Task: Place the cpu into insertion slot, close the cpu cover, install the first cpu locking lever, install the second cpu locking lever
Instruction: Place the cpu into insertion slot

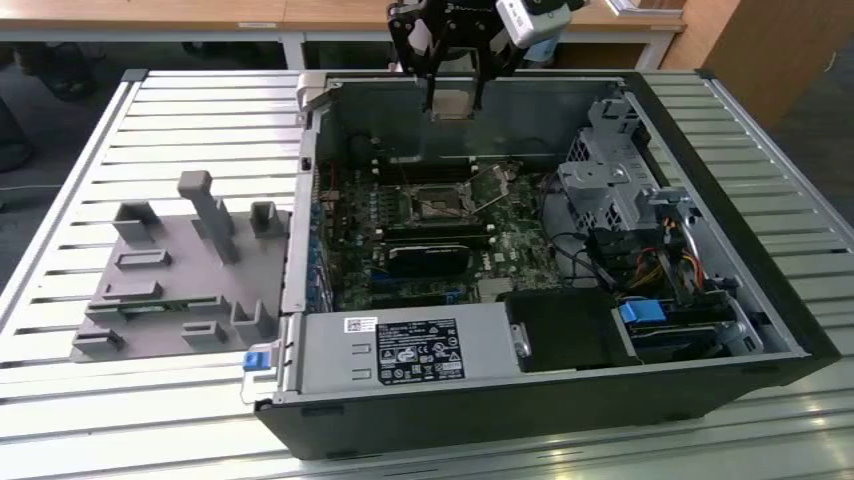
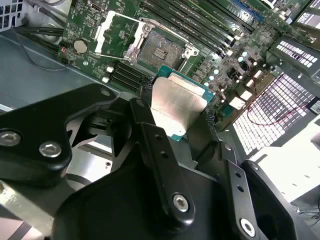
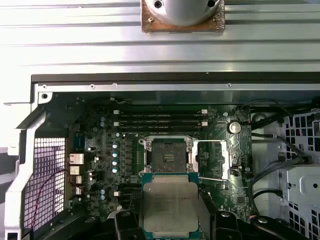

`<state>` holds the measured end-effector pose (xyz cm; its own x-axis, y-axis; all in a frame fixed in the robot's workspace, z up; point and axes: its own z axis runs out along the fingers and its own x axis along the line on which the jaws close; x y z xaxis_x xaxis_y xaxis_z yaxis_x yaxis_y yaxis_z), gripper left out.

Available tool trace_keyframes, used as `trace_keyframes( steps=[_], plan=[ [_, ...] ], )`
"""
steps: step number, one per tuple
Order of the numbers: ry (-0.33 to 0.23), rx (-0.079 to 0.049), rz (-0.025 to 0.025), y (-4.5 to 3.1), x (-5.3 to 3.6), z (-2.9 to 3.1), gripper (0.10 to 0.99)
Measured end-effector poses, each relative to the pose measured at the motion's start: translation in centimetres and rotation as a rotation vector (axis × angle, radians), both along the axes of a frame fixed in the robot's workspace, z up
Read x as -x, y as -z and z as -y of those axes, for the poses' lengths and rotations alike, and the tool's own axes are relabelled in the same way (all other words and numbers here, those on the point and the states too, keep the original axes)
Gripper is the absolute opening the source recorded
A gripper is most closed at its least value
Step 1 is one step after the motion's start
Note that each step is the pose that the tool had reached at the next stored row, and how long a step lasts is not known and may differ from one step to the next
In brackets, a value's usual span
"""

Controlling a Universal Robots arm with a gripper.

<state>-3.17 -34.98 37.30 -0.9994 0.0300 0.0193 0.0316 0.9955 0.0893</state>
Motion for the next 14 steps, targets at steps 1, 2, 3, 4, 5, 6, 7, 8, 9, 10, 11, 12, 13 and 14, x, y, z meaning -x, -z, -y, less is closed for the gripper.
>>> trace_keyframes(
  steps=[1,2,3,4,5,6,7,8,9,10,11,12,13,14],
  plan=[
    [0.002,0.0,0.0,0.0,0.0,0.0,0.529],
    [0.006,0.0,0.0,0.0,0.0,0.0,0.529],
    [0.01,0.0,0.0,0.0,0.0,0.0,0.529],
    [0.014,0.0,0.0,0.0,0.0,0.0,0.529],
    [0.018,0.0,0.0,0.0,0.0,0.0,0.529],
    [0.024,0.0,0.0,0.0,0.0,0.0,0.529],
    [0.032,0.0,0.0,0.0,0.0,0.0,0.529],
    [0.041,0.001,0.0,0.0,0.01,-0.02,0.529],
    [0.05,0.002,0.0,0.01,0.0,-0.03,0.529],
    [0.06,0.002,0.0,0.02,0.0,-0.04,0.529],
    [0.071,0.003,0.0,0.03,0.0,-0.05,0.529],
    [0.083,0.003,0.0,0.03,0.0,-0.05,0.529],
    [0.096,0.003,0.0,0.03,0.0,-0.06,0.529],
    [0.11,0.003,0.0,0.04,0.0,-0.06,0.529]
  ],
)
